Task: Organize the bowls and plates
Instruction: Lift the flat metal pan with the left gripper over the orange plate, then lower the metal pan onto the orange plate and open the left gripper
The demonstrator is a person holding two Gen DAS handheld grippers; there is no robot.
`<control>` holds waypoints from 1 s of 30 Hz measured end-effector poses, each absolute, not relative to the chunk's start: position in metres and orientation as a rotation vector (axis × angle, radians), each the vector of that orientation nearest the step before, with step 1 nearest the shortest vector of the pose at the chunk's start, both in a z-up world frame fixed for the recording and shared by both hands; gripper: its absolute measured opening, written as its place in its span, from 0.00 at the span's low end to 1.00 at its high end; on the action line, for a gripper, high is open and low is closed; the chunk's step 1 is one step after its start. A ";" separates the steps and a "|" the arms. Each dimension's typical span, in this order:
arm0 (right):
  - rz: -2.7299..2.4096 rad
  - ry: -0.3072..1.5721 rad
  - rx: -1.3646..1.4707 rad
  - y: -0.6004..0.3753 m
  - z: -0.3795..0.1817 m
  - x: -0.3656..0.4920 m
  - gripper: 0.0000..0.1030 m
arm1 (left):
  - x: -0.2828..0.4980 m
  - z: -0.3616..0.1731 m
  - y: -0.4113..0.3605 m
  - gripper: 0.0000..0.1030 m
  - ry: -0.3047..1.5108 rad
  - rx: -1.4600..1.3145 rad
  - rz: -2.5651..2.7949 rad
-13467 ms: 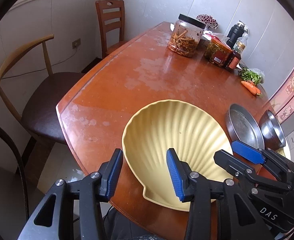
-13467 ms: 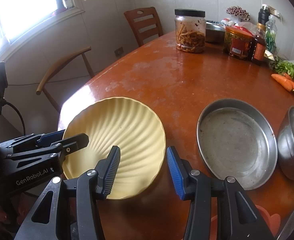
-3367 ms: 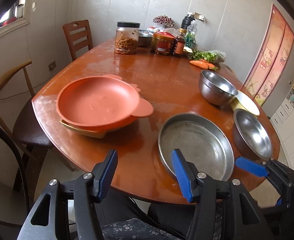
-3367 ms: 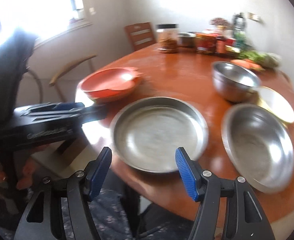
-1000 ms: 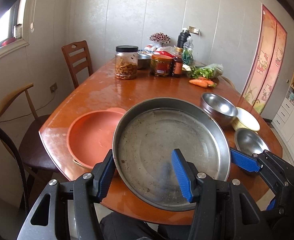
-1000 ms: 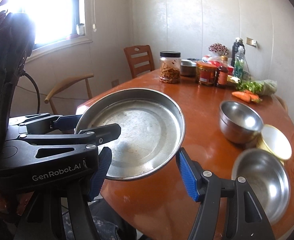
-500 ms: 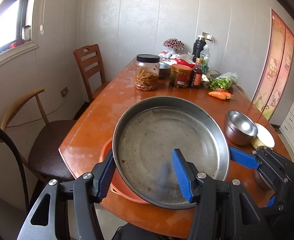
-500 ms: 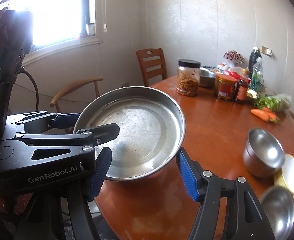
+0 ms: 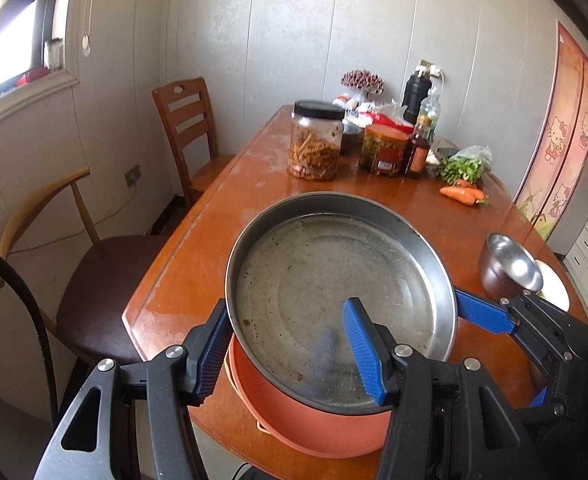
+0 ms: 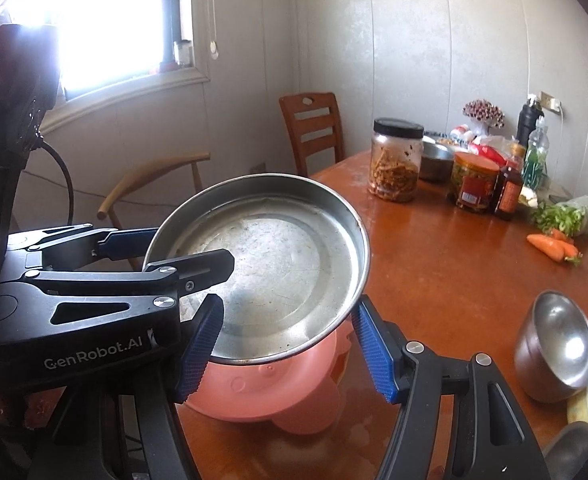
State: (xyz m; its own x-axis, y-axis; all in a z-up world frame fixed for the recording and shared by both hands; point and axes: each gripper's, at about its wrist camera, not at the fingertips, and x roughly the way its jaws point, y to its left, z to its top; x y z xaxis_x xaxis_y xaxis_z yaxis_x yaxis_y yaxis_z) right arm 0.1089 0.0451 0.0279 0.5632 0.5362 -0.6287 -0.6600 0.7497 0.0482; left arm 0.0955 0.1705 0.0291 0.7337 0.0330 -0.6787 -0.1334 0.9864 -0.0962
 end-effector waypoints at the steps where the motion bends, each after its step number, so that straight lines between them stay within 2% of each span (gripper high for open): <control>1: 0.709 0.677 -0.201 0.046 0.024 0.111 0.67 | 0.097 0.025 0.171 0.54 0.750 -0.144 0.093; 16: 0.721 0.745 -0.237 0.055 -0.012 0.123 0.67 | 0.108 -0.010 0.177 0.54 0.821 -0.167 0.111; 30: 0.730 0.732 -0.256 0.053 -0.017 0.119 0.67 | 0.109 -0.013 0.173 0.54 0.822 -0.154 0.131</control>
